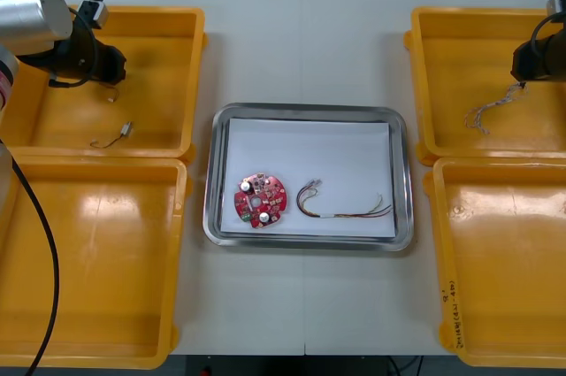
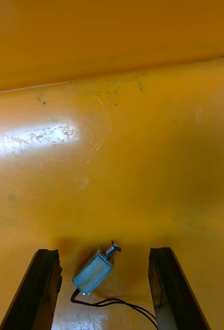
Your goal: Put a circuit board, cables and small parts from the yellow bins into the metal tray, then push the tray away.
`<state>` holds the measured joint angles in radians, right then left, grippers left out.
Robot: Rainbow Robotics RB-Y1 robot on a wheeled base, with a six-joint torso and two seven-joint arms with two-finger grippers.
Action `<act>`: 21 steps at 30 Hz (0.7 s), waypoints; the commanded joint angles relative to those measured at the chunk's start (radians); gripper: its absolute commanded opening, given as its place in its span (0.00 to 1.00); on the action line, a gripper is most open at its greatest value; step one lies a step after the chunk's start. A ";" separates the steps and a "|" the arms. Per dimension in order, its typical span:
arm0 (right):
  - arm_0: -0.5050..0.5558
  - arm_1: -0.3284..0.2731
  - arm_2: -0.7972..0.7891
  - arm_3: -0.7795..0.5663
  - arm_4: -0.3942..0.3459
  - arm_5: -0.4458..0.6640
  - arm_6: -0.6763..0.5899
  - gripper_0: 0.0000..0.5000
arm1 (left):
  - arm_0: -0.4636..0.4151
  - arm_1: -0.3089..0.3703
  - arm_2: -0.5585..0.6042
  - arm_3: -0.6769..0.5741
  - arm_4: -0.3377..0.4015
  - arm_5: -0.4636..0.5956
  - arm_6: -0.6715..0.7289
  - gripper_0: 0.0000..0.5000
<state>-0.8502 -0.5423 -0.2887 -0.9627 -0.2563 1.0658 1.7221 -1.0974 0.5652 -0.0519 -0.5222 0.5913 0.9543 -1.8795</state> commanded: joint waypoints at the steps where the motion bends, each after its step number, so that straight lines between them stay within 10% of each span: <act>1: -0.003 -0.048 -0.030 -0.027 0.014 -0.012 0.034 1.00 | -0.035 -0.011 -0.026 -0.007 0.008 -0.014 -0.033 1.00; 10: -0.036 -0.061 -0.084 -0.027 0.005 0.118 0.016 1.00 | -0.028 -0.010 -0.026 -0.009 0.008 -0.017 -0.041 1.00; 21: -0.141 -0.058 -0.070 -0.027 0.003 0.326 -0.311 1.00 | -0.009 -0.004 -0.026 -0.009 0.028 -0.035 -0.056 1.00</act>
<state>-0.9140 -0.5516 -0.3623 -0.9634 -0.2496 1.3649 1.4745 -1.0970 0.5637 -0.0519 -0.5217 0.6011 0.9315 -1.8798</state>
